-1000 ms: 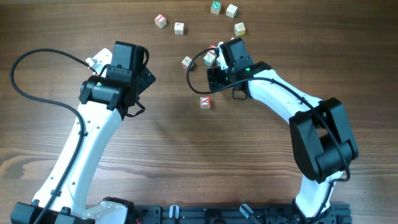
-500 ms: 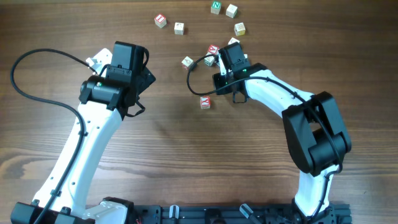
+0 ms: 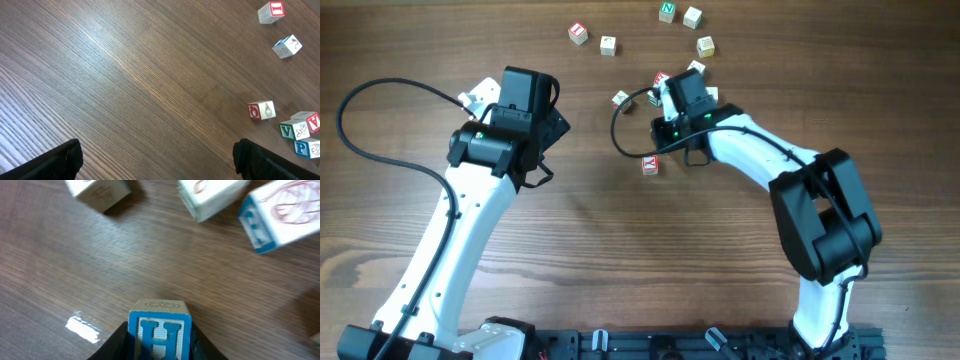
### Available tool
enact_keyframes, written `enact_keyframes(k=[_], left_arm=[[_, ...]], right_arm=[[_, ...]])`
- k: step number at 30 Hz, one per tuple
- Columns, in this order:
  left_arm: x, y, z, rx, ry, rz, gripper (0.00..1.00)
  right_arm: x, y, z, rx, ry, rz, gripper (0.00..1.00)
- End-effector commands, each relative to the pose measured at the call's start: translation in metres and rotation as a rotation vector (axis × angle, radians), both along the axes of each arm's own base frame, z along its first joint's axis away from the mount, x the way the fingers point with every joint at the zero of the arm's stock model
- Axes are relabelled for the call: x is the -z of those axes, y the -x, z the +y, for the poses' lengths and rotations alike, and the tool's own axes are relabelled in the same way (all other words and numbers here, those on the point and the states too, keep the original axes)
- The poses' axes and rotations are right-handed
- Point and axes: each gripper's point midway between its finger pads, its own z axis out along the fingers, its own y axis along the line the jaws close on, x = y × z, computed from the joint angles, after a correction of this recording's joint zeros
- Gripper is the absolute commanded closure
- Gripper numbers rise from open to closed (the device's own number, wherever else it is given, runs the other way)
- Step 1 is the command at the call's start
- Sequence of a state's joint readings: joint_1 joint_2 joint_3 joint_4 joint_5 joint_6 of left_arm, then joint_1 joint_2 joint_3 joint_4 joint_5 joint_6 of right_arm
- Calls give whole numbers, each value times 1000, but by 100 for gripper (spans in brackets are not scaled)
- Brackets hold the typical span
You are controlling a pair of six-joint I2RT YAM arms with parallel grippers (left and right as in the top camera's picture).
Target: Form a circle
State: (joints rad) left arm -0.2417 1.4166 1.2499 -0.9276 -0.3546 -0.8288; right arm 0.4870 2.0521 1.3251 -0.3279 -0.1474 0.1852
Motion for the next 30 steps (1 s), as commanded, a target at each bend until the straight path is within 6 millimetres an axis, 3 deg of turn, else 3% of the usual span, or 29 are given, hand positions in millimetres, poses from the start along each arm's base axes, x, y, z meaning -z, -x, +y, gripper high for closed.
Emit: enact_keyframes(k=[1,10,21,30], left_arm=[[0,-2,5,-23,-14,-5,0],[0,-2,5,-23,-14,-5,0],[0,-2,5,-23,-14,-5,0],[-1,-3,4,-23,-13,-9,0]], right_arm=[[4,1,8,27,76,-37,73],[1,-15,-16,204,170,-107,73],[0,-14,-3,170,109,-90,72],[7,-2,-5,156,126,-37,68]])
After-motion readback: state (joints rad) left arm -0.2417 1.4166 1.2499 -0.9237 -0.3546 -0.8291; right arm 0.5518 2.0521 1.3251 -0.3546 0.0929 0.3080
